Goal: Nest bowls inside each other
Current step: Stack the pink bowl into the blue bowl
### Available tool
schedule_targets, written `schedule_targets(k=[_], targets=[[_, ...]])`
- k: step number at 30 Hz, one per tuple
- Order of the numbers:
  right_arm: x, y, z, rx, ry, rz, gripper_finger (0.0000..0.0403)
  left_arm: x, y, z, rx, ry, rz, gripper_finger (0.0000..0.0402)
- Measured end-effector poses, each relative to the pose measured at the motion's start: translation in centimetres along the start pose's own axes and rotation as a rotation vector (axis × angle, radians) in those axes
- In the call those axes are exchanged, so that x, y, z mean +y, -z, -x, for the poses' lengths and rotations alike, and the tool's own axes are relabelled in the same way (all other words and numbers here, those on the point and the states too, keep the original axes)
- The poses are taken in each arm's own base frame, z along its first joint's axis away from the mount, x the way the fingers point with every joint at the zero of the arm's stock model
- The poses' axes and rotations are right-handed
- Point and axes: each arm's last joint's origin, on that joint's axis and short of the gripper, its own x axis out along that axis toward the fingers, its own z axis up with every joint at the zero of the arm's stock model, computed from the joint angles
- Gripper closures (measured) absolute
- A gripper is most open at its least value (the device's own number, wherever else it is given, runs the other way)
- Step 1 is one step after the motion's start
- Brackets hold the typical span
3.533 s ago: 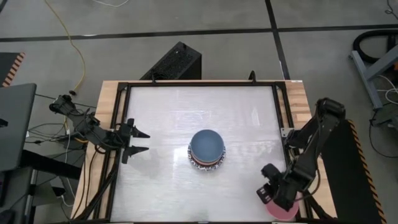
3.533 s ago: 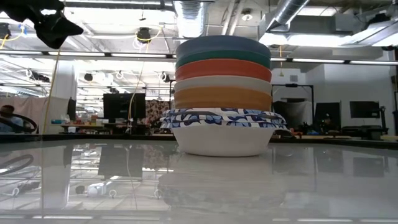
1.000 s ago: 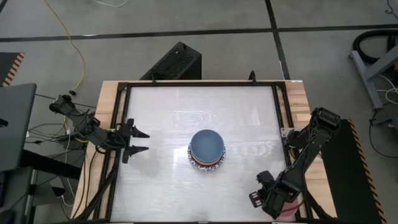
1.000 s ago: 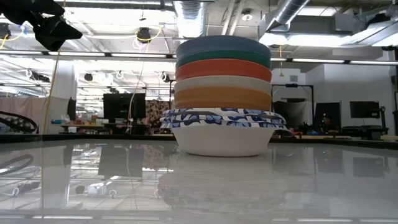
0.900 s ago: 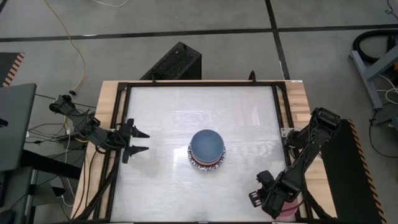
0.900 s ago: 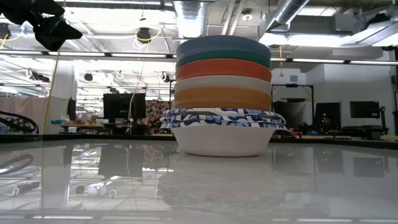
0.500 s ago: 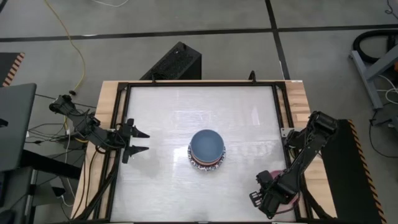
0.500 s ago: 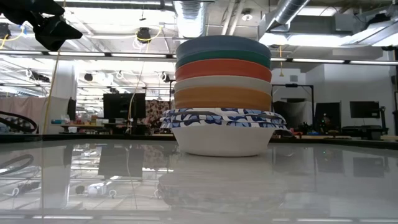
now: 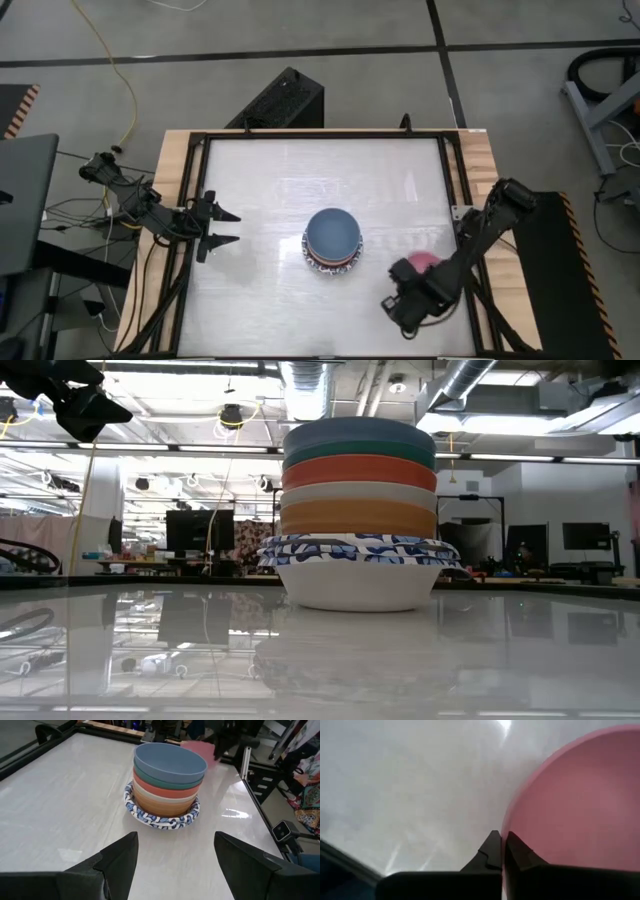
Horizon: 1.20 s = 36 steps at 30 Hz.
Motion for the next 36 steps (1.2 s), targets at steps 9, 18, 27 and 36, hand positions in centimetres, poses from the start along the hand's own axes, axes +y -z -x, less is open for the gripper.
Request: schedule_targets(k=[9,18,27,36], targets=[[1.0,-6.3,6.4,-0.283,0.033,0.245,0.0398,0.0,0.0,0.0,-0.001,-0.009,0.0,0.015],[1.3,-12.9,10.1,-0.417,0.033,0.471,0.0398,0.2,0.1,0.0,-0.002,-0.053,-0.002,0.015],[2.9,-15.6,10.9,-0.517,-0.093,0.803,0.0398,0.2,0.1,0.0,-0.003,-0.053,0.02,0.015],[3.7,-15.3,10.8,-0.468,-0.227,0.914,0.0398,0.3,0.1,0.0,-0.012,-0.069,0.034,0.015]])
